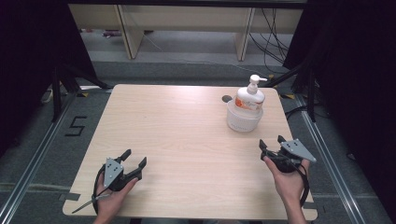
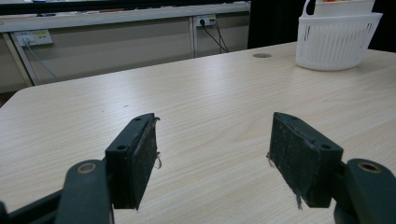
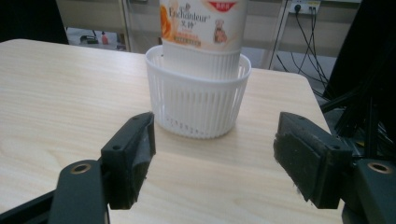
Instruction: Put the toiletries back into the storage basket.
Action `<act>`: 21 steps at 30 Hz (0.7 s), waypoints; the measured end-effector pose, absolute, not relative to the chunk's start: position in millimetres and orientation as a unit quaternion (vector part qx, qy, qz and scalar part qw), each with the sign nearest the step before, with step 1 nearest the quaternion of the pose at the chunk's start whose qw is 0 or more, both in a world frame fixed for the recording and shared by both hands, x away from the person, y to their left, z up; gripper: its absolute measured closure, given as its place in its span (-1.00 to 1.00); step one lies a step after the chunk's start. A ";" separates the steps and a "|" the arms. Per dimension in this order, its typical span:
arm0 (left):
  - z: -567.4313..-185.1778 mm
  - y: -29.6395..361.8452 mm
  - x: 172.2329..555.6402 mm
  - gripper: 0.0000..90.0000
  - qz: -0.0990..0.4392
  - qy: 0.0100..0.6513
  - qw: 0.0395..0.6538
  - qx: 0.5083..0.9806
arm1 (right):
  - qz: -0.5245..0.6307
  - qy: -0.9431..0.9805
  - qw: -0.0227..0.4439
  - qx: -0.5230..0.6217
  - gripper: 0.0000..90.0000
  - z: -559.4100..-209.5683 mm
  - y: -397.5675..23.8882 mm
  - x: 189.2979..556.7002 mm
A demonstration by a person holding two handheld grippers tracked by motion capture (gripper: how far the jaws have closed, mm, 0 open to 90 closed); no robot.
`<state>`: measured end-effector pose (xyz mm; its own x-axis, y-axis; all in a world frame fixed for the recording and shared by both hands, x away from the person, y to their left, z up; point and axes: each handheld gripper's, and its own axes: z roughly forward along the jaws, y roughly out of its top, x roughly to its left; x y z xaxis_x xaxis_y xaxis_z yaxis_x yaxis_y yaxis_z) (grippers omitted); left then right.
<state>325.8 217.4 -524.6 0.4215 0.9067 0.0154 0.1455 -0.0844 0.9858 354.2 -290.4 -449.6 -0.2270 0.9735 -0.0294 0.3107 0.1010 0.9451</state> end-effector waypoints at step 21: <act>-524.5 216.9 326.3 -0.31 0.353 0.407 0.538 0.648 | 0.446 0.641 0.346 0.520 -0.34 -482.5 -293.8 335.6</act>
